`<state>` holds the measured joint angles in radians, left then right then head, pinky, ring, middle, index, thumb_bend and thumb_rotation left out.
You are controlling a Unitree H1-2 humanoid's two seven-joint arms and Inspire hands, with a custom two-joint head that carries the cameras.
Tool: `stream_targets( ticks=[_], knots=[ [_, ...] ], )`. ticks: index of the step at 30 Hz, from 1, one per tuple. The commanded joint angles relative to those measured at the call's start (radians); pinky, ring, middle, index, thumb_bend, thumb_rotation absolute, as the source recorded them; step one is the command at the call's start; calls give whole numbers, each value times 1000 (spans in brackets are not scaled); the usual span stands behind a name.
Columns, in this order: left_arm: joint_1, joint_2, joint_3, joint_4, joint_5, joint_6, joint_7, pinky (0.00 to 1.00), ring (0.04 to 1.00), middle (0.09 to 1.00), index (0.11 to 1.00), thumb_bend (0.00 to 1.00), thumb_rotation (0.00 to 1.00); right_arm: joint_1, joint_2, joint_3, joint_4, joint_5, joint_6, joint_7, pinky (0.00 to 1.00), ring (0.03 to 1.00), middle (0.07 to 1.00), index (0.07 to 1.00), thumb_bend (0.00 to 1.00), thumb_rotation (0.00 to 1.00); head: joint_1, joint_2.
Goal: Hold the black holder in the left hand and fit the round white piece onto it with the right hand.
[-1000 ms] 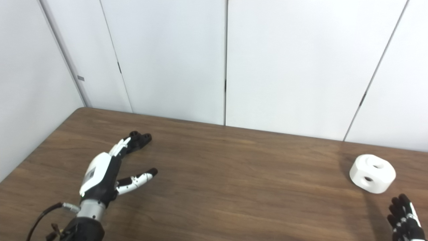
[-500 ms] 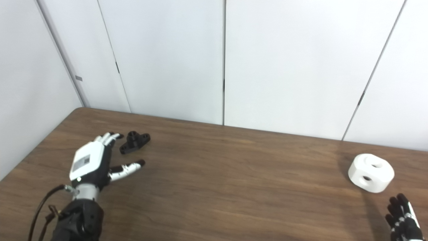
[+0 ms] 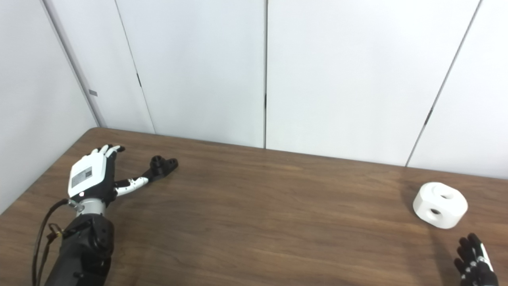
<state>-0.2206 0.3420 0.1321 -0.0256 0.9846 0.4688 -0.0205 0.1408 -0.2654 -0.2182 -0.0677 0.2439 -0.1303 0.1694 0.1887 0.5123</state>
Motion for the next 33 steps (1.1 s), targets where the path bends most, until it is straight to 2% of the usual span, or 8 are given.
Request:
stream_targets(
  ticks=[1, 3, 9, 13, 23, 28, 33],
  knots=[
    [-56, 42, -6, 11, 15, -1, 37, 989, 966, 948, 843, 845, 497, 28, 20, 12, 17, 6, -16, 5, 1000, 1000, 990, 996, 609, 1000, 0, 2],
    [-73, 48, -12, 40, 3, -1, 35, 995, 966, 947, 831, 839, 496, 28, 21, 12, 20, 8, -21, 8, 1000, 1000, 989, 994, 610, 1000, 0, 3],
    [-132, 15, 44, 84, -118, 1, -57, 1000, 980, 951, 799, 852, 520, 32, 26, 14, 10, -5, -13, -3, 1000, 1000, 985, 990, 625, 1000, -1, 5],
    [-158, 12, 46, 127, -174, 1, -74, 1000, 973, 938, 788, 874, 516, 35, 26, 17, 8, -14, -17, -3, 1000, 1000, 985, 998, 622, 1000, 1, 6],
    [-196, 53, -8, 263, -261, -26, 30, 1000, 984, 938, 758, 938, 458, 40, 38, 22, -13, -50, 11, -25, 1000, 1000, 988, 999, 649, 1000, 1, 5],
    [-203, 86, -60, 308, -256, -42, 86, 1000, 982, 939, 752, 969, 420, 39, 40, 18, -8, -41, 2, -20, 1000, 1000, 987, 998, 626, 1000, 1, 5],
    [-212, 103, -109, 341, -254, -31, 129, 1000, 996, 944, 760, 971, 410, 41, 38, 19, -12, -44, 10, -20, 1000, 1000, 979, 998, 629, 1000, 1, 5]
  ],
)
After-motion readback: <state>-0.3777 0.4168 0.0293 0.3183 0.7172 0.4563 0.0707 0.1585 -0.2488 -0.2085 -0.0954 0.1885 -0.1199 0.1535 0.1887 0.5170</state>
